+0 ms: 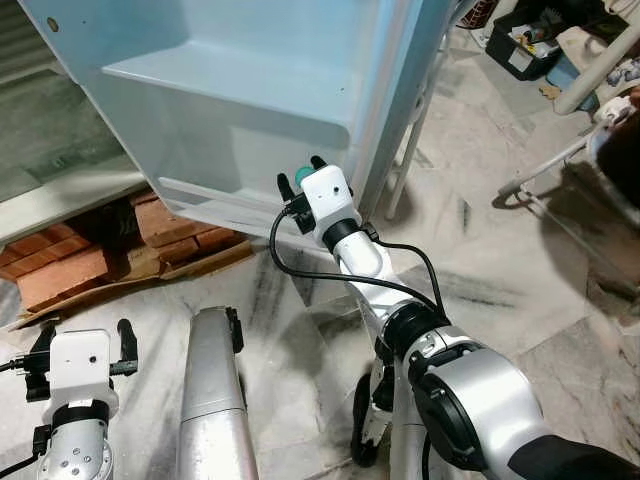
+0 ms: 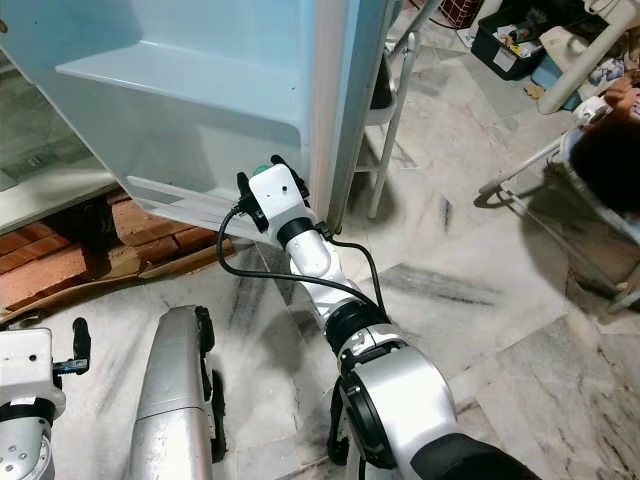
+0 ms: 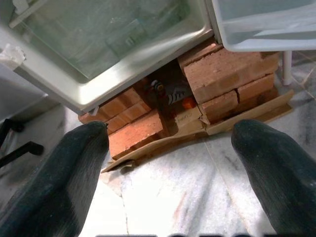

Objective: Restocking fridge

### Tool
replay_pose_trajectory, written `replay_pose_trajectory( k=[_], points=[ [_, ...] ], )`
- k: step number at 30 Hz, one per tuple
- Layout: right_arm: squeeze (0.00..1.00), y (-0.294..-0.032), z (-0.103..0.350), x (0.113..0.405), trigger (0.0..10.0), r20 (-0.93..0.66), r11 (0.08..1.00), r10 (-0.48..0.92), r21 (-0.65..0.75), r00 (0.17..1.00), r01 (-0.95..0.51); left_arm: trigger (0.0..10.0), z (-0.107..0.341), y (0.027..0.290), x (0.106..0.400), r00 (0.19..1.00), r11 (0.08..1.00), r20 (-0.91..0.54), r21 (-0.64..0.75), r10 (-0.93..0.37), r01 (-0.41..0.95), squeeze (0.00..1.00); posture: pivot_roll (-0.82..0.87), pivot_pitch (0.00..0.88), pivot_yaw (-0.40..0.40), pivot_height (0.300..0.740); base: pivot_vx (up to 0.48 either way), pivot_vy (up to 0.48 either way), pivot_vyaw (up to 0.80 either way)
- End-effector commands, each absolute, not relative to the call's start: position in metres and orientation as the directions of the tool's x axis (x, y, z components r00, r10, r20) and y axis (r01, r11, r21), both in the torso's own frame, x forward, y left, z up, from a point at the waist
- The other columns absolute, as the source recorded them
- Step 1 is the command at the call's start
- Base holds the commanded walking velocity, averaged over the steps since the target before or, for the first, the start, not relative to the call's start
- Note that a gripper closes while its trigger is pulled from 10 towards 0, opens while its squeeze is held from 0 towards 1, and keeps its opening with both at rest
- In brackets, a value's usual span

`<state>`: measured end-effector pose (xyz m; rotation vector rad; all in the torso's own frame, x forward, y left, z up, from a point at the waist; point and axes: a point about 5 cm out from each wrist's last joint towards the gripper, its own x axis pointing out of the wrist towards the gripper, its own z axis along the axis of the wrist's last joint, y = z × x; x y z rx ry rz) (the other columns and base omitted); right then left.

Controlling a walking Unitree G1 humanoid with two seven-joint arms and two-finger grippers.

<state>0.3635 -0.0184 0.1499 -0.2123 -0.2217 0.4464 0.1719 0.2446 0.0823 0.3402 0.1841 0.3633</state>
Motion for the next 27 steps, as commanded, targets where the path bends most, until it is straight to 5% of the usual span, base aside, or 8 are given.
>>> replay_pose_trajectory(
  k=[1, 15, 27],
  points=[
    [1.0, -0.027, 0.153, 0.367, 10.0, 0.188, 0.91, 0.402, -0.188, 0.896, -0.369, 10.0, 0.074, 0.246, 0.166, 0.91, 0.875, -0.153, 0.372, 0.386, -0.309, 0.0, 0.2, 0.315, -0.042, 0.535, 0.0, 0.0, 0.0],
    [1.0, -0.045, 0.194, 0.368, 10.0, 0.415, 0.926, 0.378, -0.184, 0.828, -0.331, 10.0, 0.068, 0.254, 0.179, 0.91, 0.869, -0.149, 0.388, 0.388, -0.307, 0.0, 0.15, 0.22, -0.033, 0.535, 0.0, 0.0, 0.0],
    [1.0, -0.082, 0.149, 0.33, 10.0, 0.356, 0.93, 0.367, -0.136, 0.86, -0.341, 10.0, 0.06, 0.248, 0.183, 0.919, 0.887, -0.143, 0.35, 0.367, -0.3, 0.0, 0.12, 0.104, -0.026, 0.535, 0.0, 0.0, 0.0]
  ],
)
